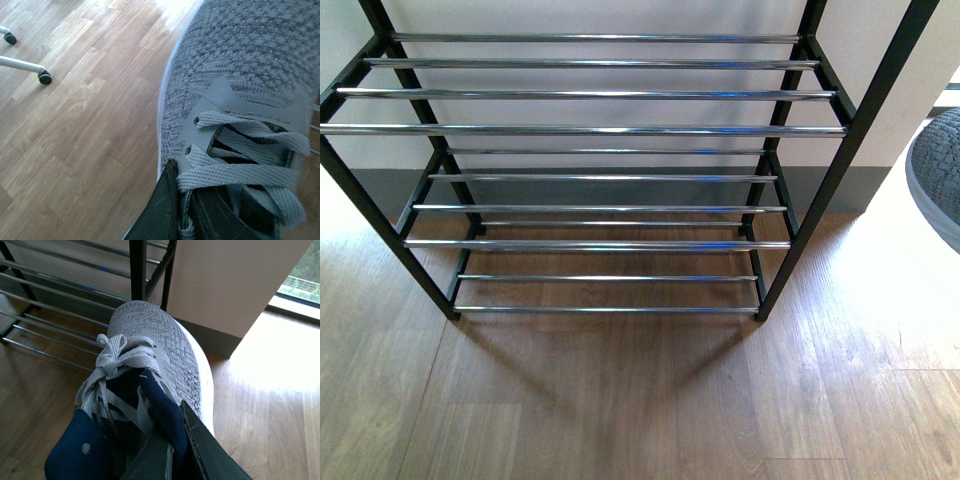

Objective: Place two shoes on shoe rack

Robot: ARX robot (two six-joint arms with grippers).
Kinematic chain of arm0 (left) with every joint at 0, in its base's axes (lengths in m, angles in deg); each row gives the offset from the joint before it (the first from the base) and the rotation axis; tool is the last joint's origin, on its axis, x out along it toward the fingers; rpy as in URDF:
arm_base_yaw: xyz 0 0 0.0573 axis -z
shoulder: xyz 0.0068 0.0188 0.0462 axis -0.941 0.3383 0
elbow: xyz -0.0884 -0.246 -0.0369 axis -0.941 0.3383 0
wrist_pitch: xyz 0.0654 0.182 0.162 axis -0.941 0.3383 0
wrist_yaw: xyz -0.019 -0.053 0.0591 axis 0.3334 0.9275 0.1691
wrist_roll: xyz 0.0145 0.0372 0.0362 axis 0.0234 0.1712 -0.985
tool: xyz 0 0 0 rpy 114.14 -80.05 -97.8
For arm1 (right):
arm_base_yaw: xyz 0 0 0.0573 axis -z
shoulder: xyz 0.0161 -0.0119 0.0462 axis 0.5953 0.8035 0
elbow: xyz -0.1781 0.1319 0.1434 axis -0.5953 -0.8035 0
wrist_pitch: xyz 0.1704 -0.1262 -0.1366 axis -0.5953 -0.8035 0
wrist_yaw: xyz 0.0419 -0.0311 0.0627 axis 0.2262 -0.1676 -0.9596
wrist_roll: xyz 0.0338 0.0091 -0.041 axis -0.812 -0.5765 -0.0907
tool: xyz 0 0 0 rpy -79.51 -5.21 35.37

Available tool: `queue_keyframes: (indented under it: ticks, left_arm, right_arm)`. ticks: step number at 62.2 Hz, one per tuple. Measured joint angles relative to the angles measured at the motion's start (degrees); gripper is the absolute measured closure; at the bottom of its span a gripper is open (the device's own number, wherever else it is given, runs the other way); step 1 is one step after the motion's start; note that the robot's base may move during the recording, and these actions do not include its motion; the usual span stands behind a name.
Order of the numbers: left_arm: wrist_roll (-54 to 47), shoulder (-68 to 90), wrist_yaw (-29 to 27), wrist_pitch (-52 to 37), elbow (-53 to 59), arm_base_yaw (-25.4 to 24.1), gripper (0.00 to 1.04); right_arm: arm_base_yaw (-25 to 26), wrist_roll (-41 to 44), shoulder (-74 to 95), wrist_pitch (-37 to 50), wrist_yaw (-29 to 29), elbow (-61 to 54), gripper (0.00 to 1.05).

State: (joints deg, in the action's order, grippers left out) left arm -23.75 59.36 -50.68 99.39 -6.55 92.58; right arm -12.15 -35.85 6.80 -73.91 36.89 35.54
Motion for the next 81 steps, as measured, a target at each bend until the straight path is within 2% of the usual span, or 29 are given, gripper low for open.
queue_keyframes:
  ticks: [20, 37, 81]
  left_arm:
    - [0.02, -0.11, -0.92, 0.0, 0.02, -0.24, 1.03]
    - [0.04, 0.0, 0.68, 0.0, 0.24, -0.07, 1.03]
    - [0.04, 0.0, -0.72, 0.0, 0.22, 0.0, 1.03]
  right_arm:
    - [-0.09, -0.07, -0.22, 0.0, -1.31, 0.0, 1.04]
    - [-0.07, 0.15, -0.02, 0.0, 0.07, -0.02, 1.04]
    - [0.02, 0.11, -0.02, 0.0, -0.28, 0.02, 1.04]
